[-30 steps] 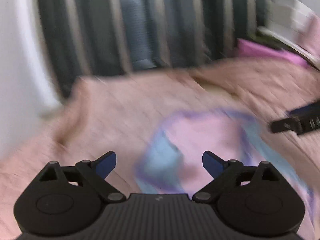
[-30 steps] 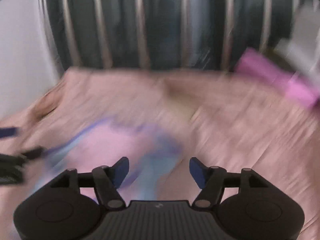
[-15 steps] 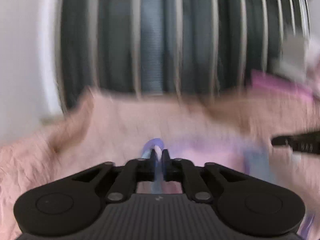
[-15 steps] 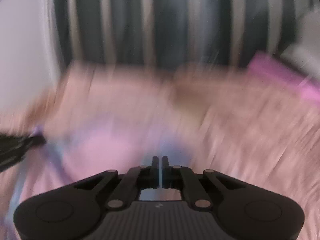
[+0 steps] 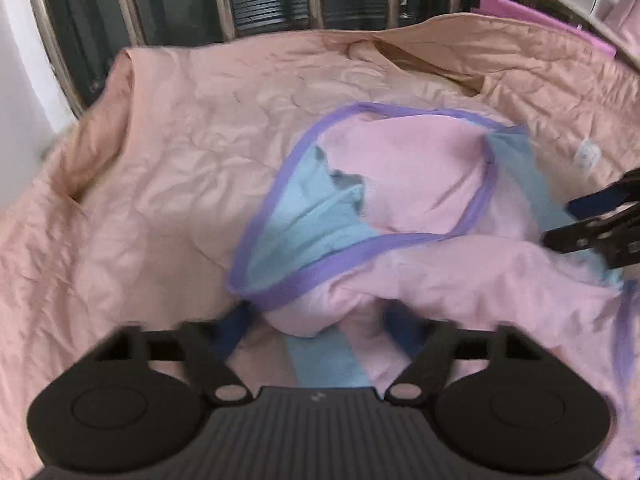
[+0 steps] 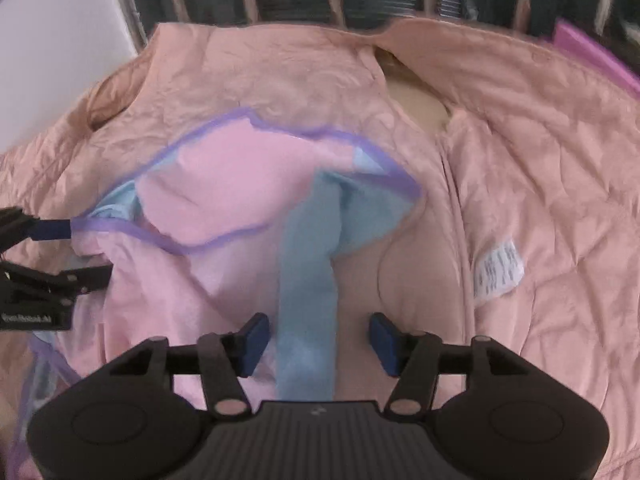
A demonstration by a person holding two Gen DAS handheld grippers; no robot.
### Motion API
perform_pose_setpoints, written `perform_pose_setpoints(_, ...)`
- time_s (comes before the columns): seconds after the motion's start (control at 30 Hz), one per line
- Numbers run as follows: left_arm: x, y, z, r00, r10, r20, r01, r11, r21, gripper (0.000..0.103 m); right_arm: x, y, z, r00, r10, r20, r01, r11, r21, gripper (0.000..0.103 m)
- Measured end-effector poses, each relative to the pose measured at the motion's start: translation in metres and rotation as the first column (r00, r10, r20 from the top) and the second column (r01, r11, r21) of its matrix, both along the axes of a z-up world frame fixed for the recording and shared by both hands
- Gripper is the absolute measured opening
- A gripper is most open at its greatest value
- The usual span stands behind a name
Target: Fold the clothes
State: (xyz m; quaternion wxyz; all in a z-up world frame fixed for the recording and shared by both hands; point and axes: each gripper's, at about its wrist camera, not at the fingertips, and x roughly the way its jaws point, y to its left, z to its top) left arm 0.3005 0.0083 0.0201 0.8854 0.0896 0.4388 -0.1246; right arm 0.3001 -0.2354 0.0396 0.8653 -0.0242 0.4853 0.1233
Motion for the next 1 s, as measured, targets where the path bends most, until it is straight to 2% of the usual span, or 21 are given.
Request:
perform_pose_setpoints(0.03, 0.0, -0.001, 0.001, 1.0, 0.002, 0.026, -0.001, 1.0, -0.015, 0.011, 0.0, 0.001, 0.001, 1.0, 0.0, 0.009, 0.0, 1.0, -0.006, 0.025)
perform_pose_setpoints(0.1, 0.001, -0.007, 0.004, 0.986, 0.056, 0.159, -0.058, 0.998, 0.012, 0.007, 0.002, 0.002, 0.001, 0.994, -0.02, 0.105, 0.017, 1.0, 0.021, 0.001)
perform_pose_setpoints(0.13, -0.001, -0.01, 0.007, 0.969, 0.081, 0.235, -0.089, 0.996, 0.025, 0.008, 0.003, 0.003, 0.001, 0.988, -0.03, 0.152, 0.025, 0.999, 0.035, 0.0)
perform_pose_setpoints(0.2, -0.015, -0.02, 0.022, 0.887, 0.118, 0.447, -0.159, 0.986, 0.057, 0.017, -0.005, 0.006, 0.01, 0.907, -0.152, 0.394, 0.146, 0.988, 0.043, 0.001)
perform_pose_setpoints(0.27, -0.023, -0.016, 0.038, 0.881, 0.114, 0.46, -0.143, 0.989, 0.028, 0.077, -0.016, 0.011, 0.019, 0.834, -0.164, 0.527, 0.174, 0.984, 0.03, 0.012)
perform_pose_setpoints(0.3, -0.024, -0.015, 0.042, 0.9, 0.071, 0.431, -0.089, 0.996, 0.023, 0.101, -0.017, 0.012, 0.023, 0.852, -0.129, 0.507, 0.149, 0.989, 0.001, 0.038)
perform_pose_setpoints(0.33, -0.029, -0.014, 0.044, 0.912, 0.012, 0.409, -0.024, 0.999, 0.025, 0.102, -0.017, 0.013, 0.027, 0.869, -0.095, 0.485, 0.123, 0.992, -0.028, 0.069)
perform_pose_setpoints(0.37, -0.032, -0.013, 0.044, 0.921, -0.025, 0.389, 0.012, 0.999, 0.037, 0.102, -0.017, 0.012, 0.031, 0.886, -0.091, 0.455, 0.115, 0.993, -0.026, 0.078)
perform_pose_setpoints(0.5, -0.023, -0.008, 0.029, 0.979, -0.038, 0.201, 0.026, 0.998, 0.06, 0.1, -0.014, 0.0, 0.042, 0.968, -0.075, 0.241, 0.063, 0.996, 0.055, 0.08)
perform_pose_setpoints(0.57, -0.017, -0.006, 0.016, 0.992, -0.027, 0.125, 0.018, 0.997, 0.069, 0.092, -0.009, -0.003, 0.035, 0.993, -0.04, 0.113, 0.03, 0.995, 0.095, 0.078)
perform_pose_setpoints(0.6, -0.013, -0.006, 0.01, 0.995, -0.022, 0.098, 0.014, 0.997, 0.078, 0.075, -0.007, -0.002, 0.03, 0.996, -0.017, 0.082, 0.01, 0.996, 0.084, 0.076)
perform_pose_setpoints(0.63, -0.01, -0.007, 0.003, 0.997, -0.018, 0.071, 0.012, 0.996, 0.089, 0.048, -0.005, 0.0, 0.022, 0.998, -0.005, 0.056, 0.002, 0.998, 0.063, 0.071)
perform_pose_setpoints(0.67, -0.007, -0.009, -0.002, 0.998, -0.018, 0.054, 0.013, 0.996, 0.084, 0.037, -0.002, 0.002, 0.015, 1.0, 0.006, 0.028, -0.007, 0.999, 0.042, 0.065)
perform_pose_setpoints(0.7, -0.007, -0.007, -0.002, 0.998, -0.011, 0.063, 0.007, 0.998, 0.062, 0.013, -0.001, 0.004, 0.008, 1.0, 0.01, 0.004, -0.01, 1.0, 0.024, 0.041)
perform_pose_setpoints(0.73, -0.007, -0.006, -0.002, 0.997, -0.001, 0.073, -0.003, 0.999, 0.048, 0.004, 0.0, 0.006, 0.0, 1.0, 0.014, -0.021, -0.014, 1.0, 0.007, 0.026)
perform_pose_setpoints(0.8, -0.009, -0.011, 0.001, 0.983, 0.021, 0.184, -0.045, 0.991, 0.128, 0.004, 0.0, 0.009, 0.002, 0.999, 0.011, 0.038, -0.012, 1.0, 0.016, 0.008)
perform_pose_setpoints(0.87, -0.015, -0.016, 0.01, 0.942, 0.05, 0.331, -0.117, 0.976, 0.185, 0.008, -0.005, 0.009, 0.008, 0.971, -0.066, 0.229, 0.063, 0.998, 0.024, 0.008)
perform_pose_setpoints(0.9, -0.015, -0.014, 0.017, 0.933, 0.093, 0.347, -0.156, 0.975, 0.16, 0.014, -0.008, 0.009, 0.011, 0.941, -0.104, 0.322, 0.099, 0.995, 0.033, 0.009)
perform_pose_setpoints(0.93, -0.016, -0.01, 0.024, 0.924, 0.131, 0.36, -0.189, 0.973, 0.13, 0.032, -0.01, 0.009, 0.014, 0.901, -0.141, 0.411, 0.134, 0.99, 0.046, 0.016)
perform_pose_setpoints(0.97, -0.019, -0.004, 0.031, 0.918, 0.154, 0.365, -0.197, 0.977, 0.083, 0.046, -0.012, 0.01, 0.018, 0.907, -0.133, 0.4, 0.139, 0.99, 0.014, 0.018)
perform_pose_setpoints(1.0, -0.023, 0.002, 0.037, 0.915, 0.171, 0.365, -0.2, 0.979, 0.041, 0.069, -0.013, 0.012, 0.023, 0.913, -0.125, 0.389, 0.143, 0.99, -0.018, 0.033)
